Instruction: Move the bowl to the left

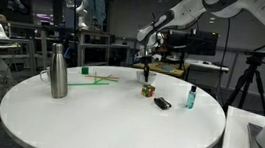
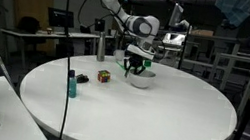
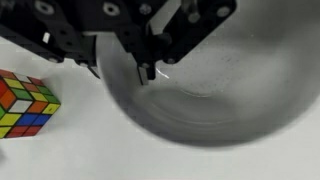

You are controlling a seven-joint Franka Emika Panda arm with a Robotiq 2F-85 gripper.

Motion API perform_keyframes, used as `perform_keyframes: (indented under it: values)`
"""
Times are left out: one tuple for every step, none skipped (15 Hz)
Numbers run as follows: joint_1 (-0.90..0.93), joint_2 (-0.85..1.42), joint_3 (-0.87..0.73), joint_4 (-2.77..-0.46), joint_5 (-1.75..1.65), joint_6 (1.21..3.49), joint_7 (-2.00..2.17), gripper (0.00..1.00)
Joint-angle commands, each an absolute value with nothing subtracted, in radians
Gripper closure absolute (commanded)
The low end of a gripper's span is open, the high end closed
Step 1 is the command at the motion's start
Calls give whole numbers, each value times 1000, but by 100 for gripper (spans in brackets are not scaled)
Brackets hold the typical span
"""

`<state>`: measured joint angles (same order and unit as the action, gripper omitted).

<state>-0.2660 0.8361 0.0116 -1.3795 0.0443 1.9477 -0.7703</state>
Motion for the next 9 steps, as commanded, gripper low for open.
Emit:
perform_keyframes:
  values:
    - [-267, 865, 14, -1317, 29, 1883, -777, 95]
    - [-264, 859, 12, -1322, 27, 1887, -771, 99]
    - [-262, 849, 12, -1323, 26, 1885, -767, 98]
    - [-259, 842, 10, -1328, 25, 1884, -760, 96]
    - [-256, 832, 8, -1335, 22, 1887, -751, 97]
    - [-255, 825, 8, -1339, 20, 1887, -748, 97]
    - [-252, 819, 5, -1346, 17, 1889, -741, 96]
    - [-250, 816, 5, -1349, 17, 1888, -736, 97]
    - [-249, 812, 4, -1350, 15, 1888, -731, 97]
